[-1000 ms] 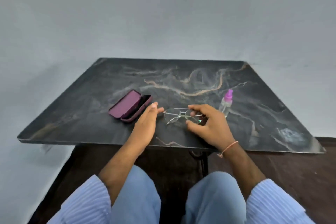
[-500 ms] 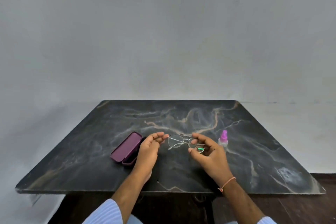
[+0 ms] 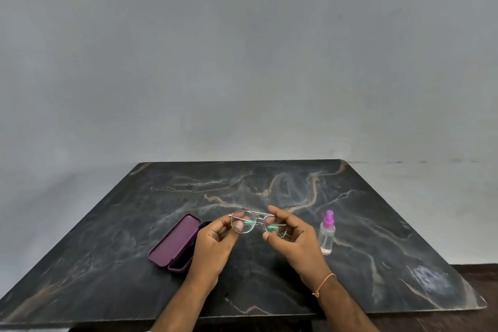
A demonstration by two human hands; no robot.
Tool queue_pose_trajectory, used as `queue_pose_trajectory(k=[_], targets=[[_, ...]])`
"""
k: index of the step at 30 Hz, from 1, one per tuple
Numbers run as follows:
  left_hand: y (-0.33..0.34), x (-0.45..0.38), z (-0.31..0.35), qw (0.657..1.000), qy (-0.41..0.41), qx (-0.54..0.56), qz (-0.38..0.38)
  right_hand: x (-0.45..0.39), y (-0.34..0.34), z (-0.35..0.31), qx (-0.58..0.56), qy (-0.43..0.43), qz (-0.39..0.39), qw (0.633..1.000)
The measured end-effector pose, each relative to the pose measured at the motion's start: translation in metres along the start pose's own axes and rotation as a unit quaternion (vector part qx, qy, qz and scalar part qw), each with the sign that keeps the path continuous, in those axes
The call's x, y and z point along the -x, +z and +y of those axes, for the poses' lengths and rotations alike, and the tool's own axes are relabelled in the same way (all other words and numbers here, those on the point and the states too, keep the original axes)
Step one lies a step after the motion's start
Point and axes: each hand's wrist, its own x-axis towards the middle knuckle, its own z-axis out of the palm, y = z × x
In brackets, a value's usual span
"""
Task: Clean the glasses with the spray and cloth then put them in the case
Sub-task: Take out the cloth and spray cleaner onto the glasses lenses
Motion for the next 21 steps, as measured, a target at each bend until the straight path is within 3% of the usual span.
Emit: queue_pose_trajectory(k=[14,21], targets=[[0.002,-0.001,-0.003,0.997,0.031,0.033,0.063,-0.003,0.001,0.007,-0.029,0.044,-0.044,0.998],[0.008,0.002,0.001,0.988,0.009,0.095,0.122,-0.007,0.014,0.008,0.027,0.035,-0.046,0.998]])
